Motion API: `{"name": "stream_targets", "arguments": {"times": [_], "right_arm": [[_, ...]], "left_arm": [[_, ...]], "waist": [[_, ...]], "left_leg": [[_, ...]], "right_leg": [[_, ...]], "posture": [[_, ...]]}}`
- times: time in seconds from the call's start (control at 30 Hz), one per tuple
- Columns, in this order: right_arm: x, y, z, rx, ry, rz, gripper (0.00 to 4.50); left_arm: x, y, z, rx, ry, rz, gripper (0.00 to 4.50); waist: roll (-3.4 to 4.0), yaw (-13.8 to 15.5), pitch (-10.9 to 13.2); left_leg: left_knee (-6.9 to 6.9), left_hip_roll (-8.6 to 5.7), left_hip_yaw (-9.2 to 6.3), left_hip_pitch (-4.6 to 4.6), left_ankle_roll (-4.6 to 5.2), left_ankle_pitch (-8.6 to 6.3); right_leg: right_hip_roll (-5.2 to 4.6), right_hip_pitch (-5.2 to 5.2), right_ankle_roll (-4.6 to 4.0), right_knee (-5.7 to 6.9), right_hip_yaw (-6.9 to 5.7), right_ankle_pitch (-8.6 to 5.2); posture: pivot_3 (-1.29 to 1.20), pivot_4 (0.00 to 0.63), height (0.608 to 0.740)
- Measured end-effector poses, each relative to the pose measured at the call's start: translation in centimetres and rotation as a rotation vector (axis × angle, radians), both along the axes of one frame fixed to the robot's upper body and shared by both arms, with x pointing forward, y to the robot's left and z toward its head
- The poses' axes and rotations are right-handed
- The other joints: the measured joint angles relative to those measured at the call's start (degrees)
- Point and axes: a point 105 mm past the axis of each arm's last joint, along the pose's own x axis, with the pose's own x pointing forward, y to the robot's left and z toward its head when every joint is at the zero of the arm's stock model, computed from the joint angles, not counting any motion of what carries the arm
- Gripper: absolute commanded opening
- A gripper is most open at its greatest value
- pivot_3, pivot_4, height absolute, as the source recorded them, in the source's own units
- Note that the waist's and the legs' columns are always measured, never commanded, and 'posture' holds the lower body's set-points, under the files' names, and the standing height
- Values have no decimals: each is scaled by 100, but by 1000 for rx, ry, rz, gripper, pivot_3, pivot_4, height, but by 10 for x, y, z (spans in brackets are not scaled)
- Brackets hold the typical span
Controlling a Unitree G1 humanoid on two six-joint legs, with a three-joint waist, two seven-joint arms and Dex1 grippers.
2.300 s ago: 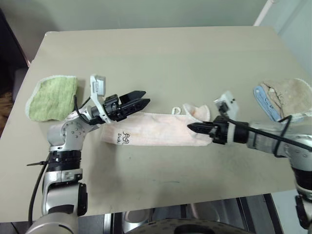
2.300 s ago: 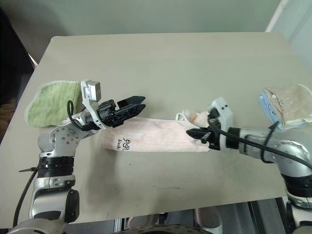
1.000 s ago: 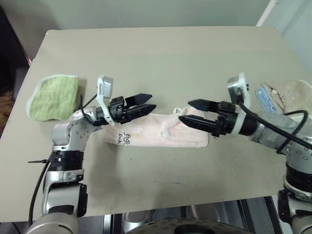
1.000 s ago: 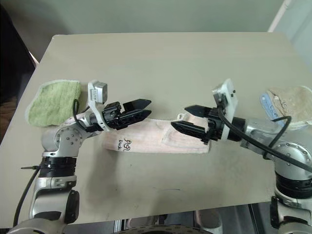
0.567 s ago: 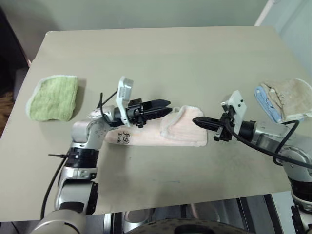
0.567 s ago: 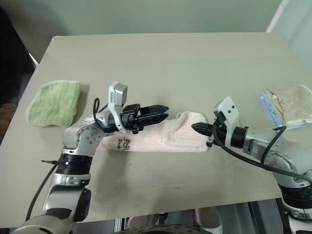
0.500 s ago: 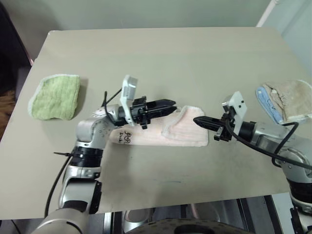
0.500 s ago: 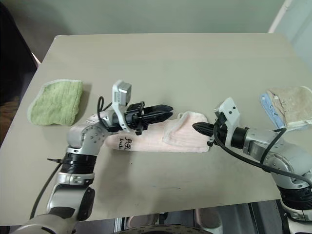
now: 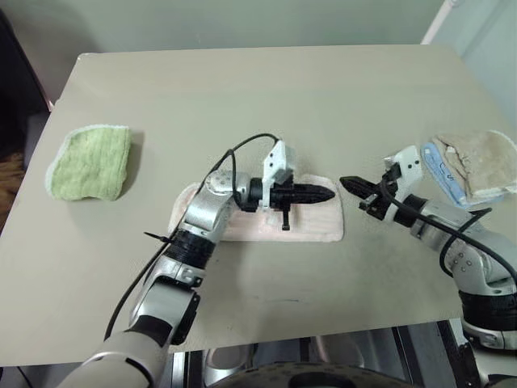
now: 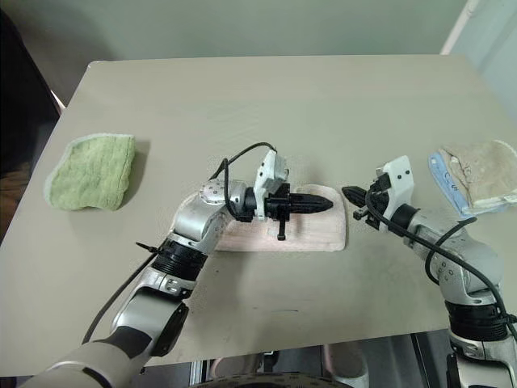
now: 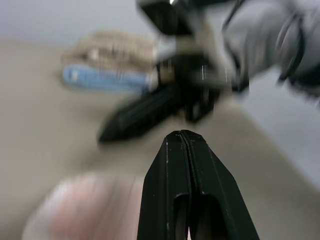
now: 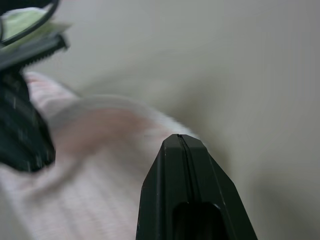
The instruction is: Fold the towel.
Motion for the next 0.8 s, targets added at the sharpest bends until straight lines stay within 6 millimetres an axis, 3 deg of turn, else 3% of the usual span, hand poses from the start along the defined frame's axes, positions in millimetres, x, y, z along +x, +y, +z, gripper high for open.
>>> {"name": "stream_targets", "arguments": {"times": [0.33, 0.5, 0.67, 0.8], "right_arm": [[9, 10, 14, 51, -57, -27, 0], [5, 32, 7, 67, -39, 36, 0], [-3, 49, 1, 68, -12, 97, 0], [-16, 60, -8, 57, 16, 165, 0]], "left_arm": [[13, 19, -18, 128, -54, 146, 36], [3, 27, -16, 152, 43, 206, 36], [-10, 52, -30, 223, 124, 260, 36], [-21, 57, -23, 218, 167, 247, 36]], "waist": [[2, -1, 1], [3, -15, 1], [3, -12, 1], [3, 21, 1]], "left_leg": [[-4, -1, 0, -2, -5, 1], [-9, 1, 0, -3, -12, 3], [-10, 1, -1, -4, -18, 1], [-8, -1, -2, -4, -23, -2]], "right_leg": [[0, -2, -2, -11, -2, 4], [3, -2, -4, -22, -3, 3], [4, -4, -10, -23, -4, -1], [2, -2, -29, -23, -6, -12]], "posture": [[0, 150, 740], [0, 150, 740], [0, 150, 740], [0, 150, 740]]}}
